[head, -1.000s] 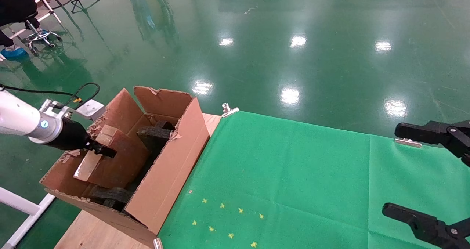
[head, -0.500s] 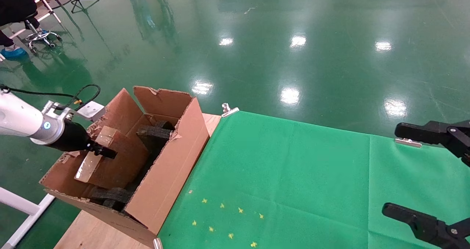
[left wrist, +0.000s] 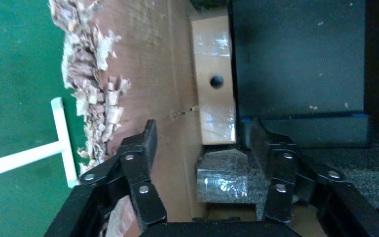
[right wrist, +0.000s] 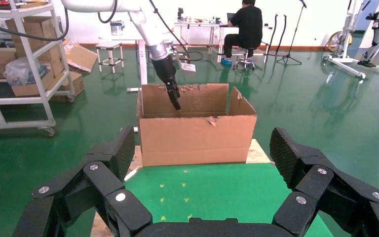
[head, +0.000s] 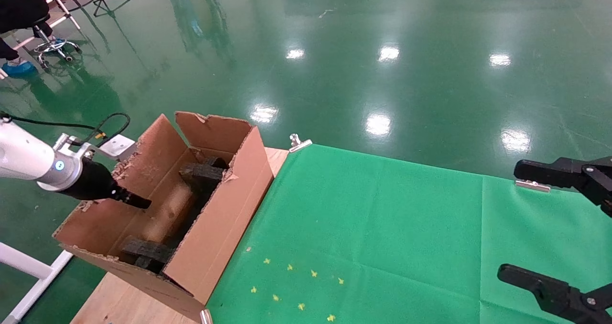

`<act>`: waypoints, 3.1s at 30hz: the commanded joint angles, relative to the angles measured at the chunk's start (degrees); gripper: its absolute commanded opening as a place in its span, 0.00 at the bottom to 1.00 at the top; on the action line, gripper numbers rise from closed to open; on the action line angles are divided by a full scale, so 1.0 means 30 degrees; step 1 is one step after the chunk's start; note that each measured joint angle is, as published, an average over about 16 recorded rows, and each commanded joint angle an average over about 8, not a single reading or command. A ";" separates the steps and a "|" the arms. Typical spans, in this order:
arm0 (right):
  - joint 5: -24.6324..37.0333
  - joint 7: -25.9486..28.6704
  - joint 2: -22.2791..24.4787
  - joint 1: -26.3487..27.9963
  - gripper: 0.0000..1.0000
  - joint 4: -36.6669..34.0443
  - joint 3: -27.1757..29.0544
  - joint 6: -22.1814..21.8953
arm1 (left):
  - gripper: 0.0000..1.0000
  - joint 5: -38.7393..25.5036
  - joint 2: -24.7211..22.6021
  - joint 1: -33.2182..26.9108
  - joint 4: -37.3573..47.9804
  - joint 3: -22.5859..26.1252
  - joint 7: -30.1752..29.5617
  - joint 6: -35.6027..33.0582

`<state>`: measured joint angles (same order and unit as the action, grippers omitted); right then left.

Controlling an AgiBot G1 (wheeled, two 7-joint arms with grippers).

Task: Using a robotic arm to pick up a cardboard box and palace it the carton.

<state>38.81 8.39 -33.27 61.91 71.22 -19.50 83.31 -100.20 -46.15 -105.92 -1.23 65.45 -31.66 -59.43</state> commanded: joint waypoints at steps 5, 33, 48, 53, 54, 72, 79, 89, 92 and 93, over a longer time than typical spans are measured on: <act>0.0000 0.0000 0.0000 0.0000 1.00 -0.0001 0.0000 0.0000 | 1.00 0.0169 0.0300 -0.1239 -0.0828 -0.0135 0.0532 -0.0337; -0.0002 -0.0001 0.0003 -0.0005 1.00 -0.0007 -0.0001 -0.0006 | 1.00 0.2763 0.1820 -0.1752 -0.6059 -0.2291 0.1365 -0.3681; -0.0002 -0.0001 0.0003 -0.0005 1.00 -0.0007 -0.0002 -0.0007 | 1.00 0.7198 0.2322 0.2644 -1.0859 -0.6063 0.2855 -0.5030; -0.0002 -0.0001 0.0003 -0.0005 1.00 -0.0007 -0.0002 -0.0007 | 1.00 0.8725 0.2495 0.4157 -1.2511 -0.7361 0.3368 -0.5494; -0.0003 -0.0001 0.0003 -0.0005 1.00 -0.0007 -0.0002 -0.0007 | 1.00 0.9042 0.2531 0.4471 -1.2854 -0.7630 0.3474 -0.5591; -0.0003 -0.0002 0.0004 -0.0004 1.00 -0.0007 -0.0003 -0.0007 | 1.00 1.4820 0.3186 1.0198 -1.9108 -1.2543 0.5416 -0.7348; -0.0004 -0.0002 0.0004 -0.0004 1.00 -0.0007 -0.0004 -0.0008 | 1.00 1.7063 0.3441 1.2421 -2.1535 -1.4450 0.6169 -0.8030; -0.0007 -0.0003 0.0005 -0.0007 1.00 -0.0010 -0.0003 -0.0011 | 1.00 1.9642 0.3727 1.4975 -2.4334 -1.6642 0.7010 -0.8823; -0.0008 -0.0004 0.0006 -0.0009 1.00 -0.0012 -0.0003 -0.0014 | 1.00 1.9964 0.3761 1.5285 -2.4665 -1.6907 0.7087 -0.8928; -0.0009 -0.0004 0.0006 -0.0009 1.00 -0.0013 -0.0002 -0.0015 | 1.00 2.0062 0.3773 1.5379 -2.4765 -1.6988 0.7111 -0.8960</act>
<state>38.78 8.38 -33.25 61.88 71.18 -19.51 83.26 -40.73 -34.90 -60.49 -74.74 15.10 -10.51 -86.07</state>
